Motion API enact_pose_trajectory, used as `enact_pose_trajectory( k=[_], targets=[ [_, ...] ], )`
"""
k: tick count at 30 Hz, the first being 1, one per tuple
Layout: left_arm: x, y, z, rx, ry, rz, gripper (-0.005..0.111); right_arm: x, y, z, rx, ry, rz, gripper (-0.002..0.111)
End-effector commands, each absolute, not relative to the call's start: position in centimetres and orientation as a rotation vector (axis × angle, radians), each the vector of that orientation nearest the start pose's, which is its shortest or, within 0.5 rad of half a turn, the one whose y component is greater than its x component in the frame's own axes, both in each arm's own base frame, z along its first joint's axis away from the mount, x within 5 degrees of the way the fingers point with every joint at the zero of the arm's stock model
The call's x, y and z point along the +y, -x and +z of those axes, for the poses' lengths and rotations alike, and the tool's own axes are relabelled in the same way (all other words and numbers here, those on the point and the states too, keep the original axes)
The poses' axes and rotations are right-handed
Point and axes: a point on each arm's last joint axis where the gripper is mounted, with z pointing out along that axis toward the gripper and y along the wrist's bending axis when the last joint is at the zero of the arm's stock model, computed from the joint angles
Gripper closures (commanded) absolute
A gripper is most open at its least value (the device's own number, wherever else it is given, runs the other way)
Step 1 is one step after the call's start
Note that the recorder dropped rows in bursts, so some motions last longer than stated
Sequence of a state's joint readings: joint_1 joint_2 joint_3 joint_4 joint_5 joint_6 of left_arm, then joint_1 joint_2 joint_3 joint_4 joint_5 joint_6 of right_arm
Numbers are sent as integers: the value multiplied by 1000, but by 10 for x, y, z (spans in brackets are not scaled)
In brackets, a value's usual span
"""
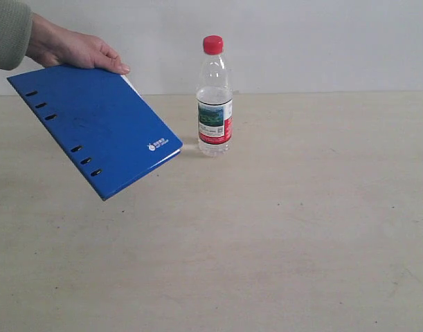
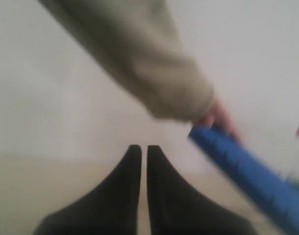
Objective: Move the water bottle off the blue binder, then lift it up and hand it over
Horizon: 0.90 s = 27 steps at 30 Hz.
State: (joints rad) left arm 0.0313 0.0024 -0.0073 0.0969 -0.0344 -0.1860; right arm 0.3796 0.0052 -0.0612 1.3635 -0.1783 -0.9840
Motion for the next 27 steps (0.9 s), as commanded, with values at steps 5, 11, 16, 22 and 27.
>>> enact_pose_trajectory(
  k=[5, 11, 16, 22, 27],
  targets=[
    [2, -54, 186, 1783, -60, 95, 102, 4, -53, 236, 1401, -137, 502, 109],
    [2, -54, 186, 1783, -42, 76, 102, 4, -53, 236, 1401, -137, 502, 109],
    [2, -54, 186, 1783, -42, 76, 102, 4, -53, 236, 1401, -137, 502, 109],
    [2, -54, 186, 1783, -42, 76, 102, 4, -53, 236, 1401, -139, 503, 109],
    [2, -54, 186, 1783, -42, 76, 102, 4, -53, 236, 1401, -139, 503, 109]
  ],
)
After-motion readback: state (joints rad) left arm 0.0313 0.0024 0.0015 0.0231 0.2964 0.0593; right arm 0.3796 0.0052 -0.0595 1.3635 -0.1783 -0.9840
